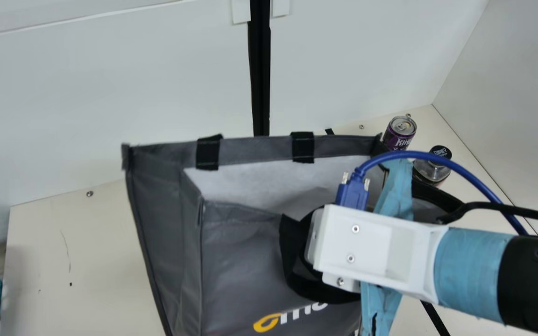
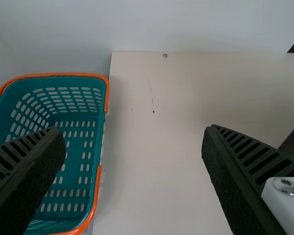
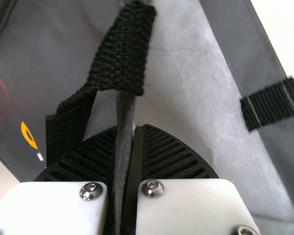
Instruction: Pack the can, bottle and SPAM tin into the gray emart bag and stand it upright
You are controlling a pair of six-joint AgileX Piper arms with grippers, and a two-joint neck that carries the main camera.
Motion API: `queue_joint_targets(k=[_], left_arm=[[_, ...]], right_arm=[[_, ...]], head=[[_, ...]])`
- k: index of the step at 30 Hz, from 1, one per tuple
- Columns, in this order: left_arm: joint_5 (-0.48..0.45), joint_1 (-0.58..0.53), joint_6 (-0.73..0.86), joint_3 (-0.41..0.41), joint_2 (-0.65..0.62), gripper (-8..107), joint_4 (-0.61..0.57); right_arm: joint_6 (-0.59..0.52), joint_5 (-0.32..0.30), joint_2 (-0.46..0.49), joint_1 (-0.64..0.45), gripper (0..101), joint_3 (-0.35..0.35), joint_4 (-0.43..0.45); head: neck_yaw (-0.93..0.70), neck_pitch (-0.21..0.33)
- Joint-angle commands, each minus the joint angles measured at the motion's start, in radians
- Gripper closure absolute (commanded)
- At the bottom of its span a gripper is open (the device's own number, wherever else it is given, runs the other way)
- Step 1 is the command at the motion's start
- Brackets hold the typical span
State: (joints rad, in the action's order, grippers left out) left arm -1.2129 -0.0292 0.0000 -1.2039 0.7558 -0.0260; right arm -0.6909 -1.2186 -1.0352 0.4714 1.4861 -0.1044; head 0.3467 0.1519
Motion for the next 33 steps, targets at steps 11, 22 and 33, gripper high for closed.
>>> queue_joint_targets(k=[11, 22, 33], left_arm=[[0.000, 0.000, 0.000, 0.000, 0.000, 9, 0.000], [0.000, 0.000, 0.000, 0.000, 0.000, 9, 0.000], [0.000, 0.000, 0.000, 0.000, 0.000, 9, 0.000]], right_arm=[[0.093, -0.001, 0.027, 0.103, 61, -0.031, 0.043], [0.127, -0.001, 0.058, 0.154, 25, -0.038, 0.077], [0.127, -0.001, 0.102, 0.155, 6, -0.048, 0.086]], head=[[0.002, 0.023], [0.002, 0.023], [0.002, 0.023]])
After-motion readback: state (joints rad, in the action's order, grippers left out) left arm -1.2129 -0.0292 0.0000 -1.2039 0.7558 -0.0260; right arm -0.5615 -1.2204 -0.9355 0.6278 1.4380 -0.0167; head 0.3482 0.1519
